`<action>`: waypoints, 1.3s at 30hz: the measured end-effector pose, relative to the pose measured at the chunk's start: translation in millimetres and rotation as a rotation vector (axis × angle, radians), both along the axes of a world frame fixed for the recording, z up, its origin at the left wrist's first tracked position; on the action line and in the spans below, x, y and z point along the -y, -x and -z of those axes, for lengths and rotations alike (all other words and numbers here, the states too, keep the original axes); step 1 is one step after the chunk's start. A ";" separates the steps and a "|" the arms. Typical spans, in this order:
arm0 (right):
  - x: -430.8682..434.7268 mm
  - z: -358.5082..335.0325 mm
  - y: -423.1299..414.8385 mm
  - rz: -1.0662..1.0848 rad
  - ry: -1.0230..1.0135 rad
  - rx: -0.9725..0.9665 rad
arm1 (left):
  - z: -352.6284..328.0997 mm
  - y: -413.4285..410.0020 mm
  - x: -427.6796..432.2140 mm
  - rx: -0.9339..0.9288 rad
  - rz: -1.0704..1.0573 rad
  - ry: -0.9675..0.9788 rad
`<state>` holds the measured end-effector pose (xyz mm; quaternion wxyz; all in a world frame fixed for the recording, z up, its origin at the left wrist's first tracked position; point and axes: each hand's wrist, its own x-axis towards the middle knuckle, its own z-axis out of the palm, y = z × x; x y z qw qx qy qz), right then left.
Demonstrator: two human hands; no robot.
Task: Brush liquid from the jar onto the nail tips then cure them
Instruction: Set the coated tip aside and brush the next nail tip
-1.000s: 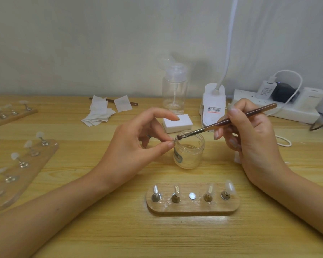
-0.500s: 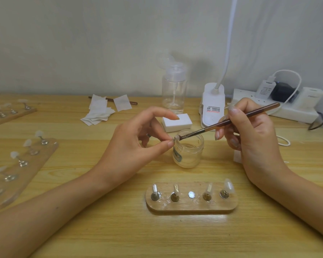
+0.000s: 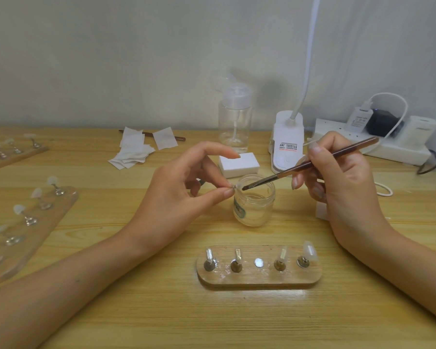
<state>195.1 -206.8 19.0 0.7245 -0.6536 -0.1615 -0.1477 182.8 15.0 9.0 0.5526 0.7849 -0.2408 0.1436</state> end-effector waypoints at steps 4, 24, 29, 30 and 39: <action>0.9 -0.4 -0.2 -0.007 -0.044 0.013 | -0.4 0.2 0.4 0.004 0.006 0.000; 1.1 -0.9 0.6 -0.032 -0.072 0.020 | 3.2 -2.2 -1.8 -0.027 0.022 0.062; -0.9 -1.7 2.2 -0.054 -0.036 0.017 | 2.8 -2.2 -1.9 -0.039 0.023 0.054; -1.5 -1.8 2.4 -0.067 -0.022 0.023 | 2.8 -2.1 -1.8 -0.040 0.022 0.050; 2.8 0.9 -3.9 0.036 -0.025 -0.030 | 2.1 -1.4 -1.9 -0.065 0.016 0.073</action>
